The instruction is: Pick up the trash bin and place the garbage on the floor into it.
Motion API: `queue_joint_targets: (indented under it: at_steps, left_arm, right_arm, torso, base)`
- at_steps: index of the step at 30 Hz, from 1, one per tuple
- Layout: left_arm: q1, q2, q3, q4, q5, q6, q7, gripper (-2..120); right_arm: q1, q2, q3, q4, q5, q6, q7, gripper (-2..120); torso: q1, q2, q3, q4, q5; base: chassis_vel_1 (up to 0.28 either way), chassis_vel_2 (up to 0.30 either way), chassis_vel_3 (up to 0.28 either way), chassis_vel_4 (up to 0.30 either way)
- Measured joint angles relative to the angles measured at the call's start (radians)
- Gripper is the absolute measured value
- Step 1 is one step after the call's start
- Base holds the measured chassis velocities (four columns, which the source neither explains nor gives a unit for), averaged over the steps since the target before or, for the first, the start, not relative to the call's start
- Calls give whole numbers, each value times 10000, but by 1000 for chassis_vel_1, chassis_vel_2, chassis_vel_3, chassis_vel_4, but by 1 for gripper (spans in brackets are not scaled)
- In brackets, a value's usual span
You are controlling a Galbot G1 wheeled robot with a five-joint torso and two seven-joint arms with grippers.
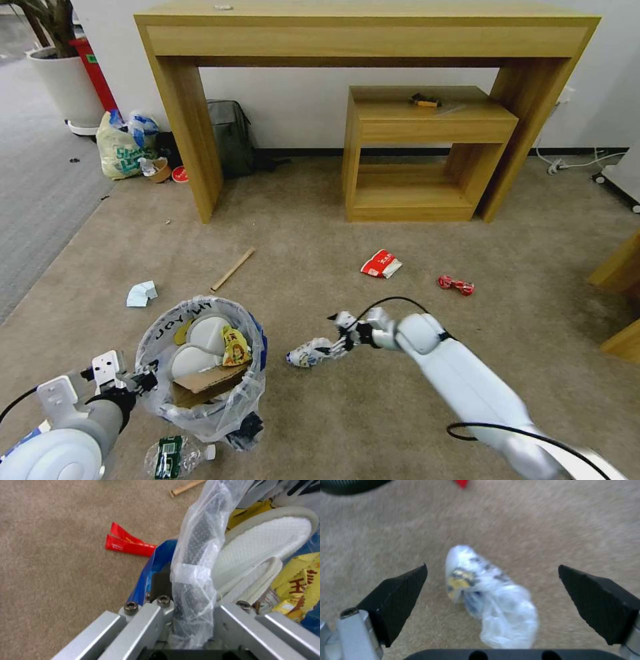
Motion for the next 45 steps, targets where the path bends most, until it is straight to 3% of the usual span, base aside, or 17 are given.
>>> queue_joint_targets:
  at_steps: [14,41,45]
  left_arm:
    - [62,-62,36,-36,19,0,-32,0]
    - [-30,-85,152,35,110,0,12,0]
    - [-39,-84,152,35,111,0,14,0]
  right_arm:
    - [481,968,91,-2213,-1895,564,121,99]
    - [327,1234,240,-2593,-1159,290,1308,2]
    - [238,1215,289,-2385,-1005,225,1411,0]
  torso:
    - [0,0,0,-1,3]
    - [0,0,-1,0,4]
    - [0,1,-1,-1,5]
  base:
    - [0,0,0,0]
    - [0,0,0,0]
    - [0,0,0,0]
